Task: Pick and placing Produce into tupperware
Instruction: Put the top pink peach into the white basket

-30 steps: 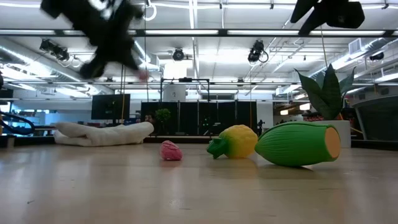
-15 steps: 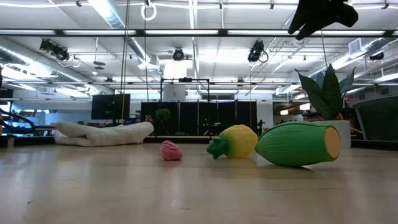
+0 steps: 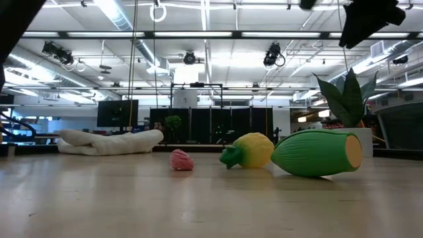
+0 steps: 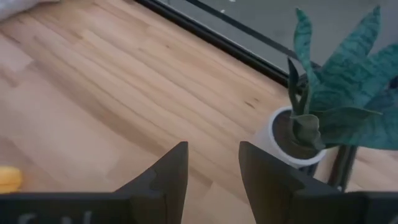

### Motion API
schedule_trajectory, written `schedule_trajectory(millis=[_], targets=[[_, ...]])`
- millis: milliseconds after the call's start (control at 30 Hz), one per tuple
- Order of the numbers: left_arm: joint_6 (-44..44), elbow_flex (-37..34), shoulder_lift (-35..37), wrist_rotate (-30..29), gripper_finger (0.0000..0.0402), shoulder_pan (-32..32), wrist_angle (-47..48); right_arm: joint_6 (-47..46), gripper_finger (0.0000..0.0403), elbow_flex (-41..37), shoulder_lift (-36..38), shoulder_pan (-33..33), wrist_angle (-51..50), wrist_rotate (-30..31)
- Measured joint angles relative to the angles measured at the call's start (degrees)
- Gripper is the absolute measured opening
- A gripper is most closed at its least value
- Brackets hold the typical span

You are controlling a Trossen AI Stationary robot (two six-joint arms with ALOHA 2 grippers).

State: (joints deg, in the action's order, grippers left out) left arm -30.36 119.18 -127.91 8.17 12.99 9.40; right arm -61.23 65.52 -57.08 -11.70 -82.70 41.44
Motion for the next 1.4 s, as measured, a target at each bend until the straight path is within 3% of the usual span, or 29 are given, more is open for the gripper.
schedule_trajectory(millis=[233, 400, 467, 767, 1400], targets=[[1.0, 4.5, -11.2, 2.2, 0.0011, 1.5, -4.3, 12.3, 0.0151, 0.0, 3.3, 0.0, 4.8, -7.7], [1.1, 4.8, -15.2, 2.5, 0.0010, 2.1, -9.5, 20.9, 0.0151, 0.0, 3.7, 0.0, 8.1, -12.8], [1.3, 4.9, -16.2, 2.7, 0.0010, 2.1, -12.8, 22.0, 0.0151, 0.0, 3.7, 0.0, 8.6, -13.0], [10.3, 4.9, -16.3, 2.9, 0.0018, 2.1, -12.1, 22.5, 0.0151, 0.0, 3.7, 0.0, 9.0, -11.9], [14.6, 4.8, -18.4, 2.9, 0.0022, 1.0, -10.9, 22.5, 0.0151, 0.0, 3.7, 0.0, 9.0, -10.8]])
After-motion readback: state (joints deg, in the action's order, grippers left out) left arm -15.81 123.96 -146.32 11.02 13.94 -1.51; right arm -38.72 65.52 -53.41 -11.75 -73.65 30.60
